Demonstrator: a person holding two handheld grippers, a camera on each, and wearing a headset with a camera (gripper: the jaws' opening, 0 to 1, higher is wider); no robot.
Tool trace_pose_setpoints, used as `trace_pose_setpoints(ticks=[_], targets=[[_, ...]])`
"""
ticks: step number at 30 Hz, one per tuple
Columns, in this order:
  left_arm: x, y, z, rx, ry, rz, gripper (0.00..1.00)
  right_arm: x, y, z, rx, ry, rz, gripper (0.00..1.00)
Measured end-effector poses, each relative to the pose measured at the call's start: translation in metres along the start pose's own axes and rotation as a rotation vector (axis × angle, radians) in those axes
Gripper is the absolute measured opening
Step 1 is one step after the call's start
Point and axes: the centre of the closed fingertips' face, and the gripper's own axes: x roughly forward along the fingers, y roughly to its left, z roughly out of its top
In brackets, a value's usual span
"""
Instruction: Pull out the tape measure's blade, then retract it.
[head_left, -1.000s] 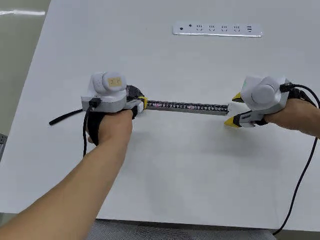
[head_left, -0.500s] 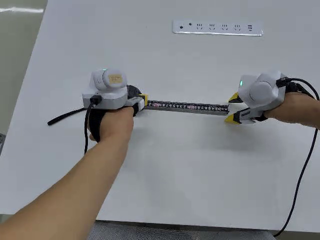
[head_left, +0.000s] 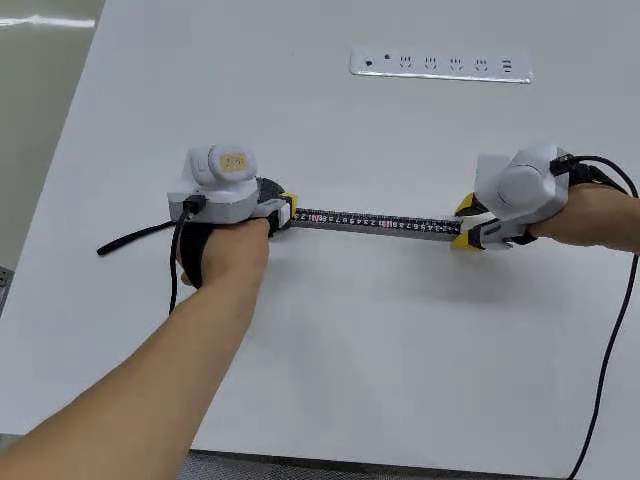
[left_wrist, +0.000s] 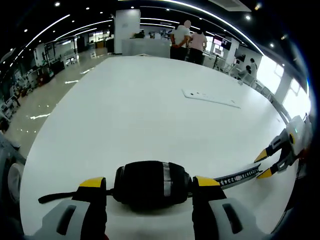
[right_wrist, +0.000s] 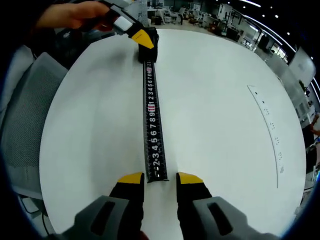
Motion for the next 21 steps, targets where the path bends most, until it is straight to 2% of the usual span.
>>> trace_pose_setpoints(ticks=[5,21], targets=[[0.0010,-0.0012,0.0009,-0.003,-0.002,-0.005,0.65,0.0000,0.0005,-0.0012,-0.004,0.003,0.014,0.20],[0.0041,-0.0053,0.0034,-0.007,0.000,-0.019,0.62,0.0005,-0.0001,-0.0013,-0.027,0.002,0.044,0.16]])
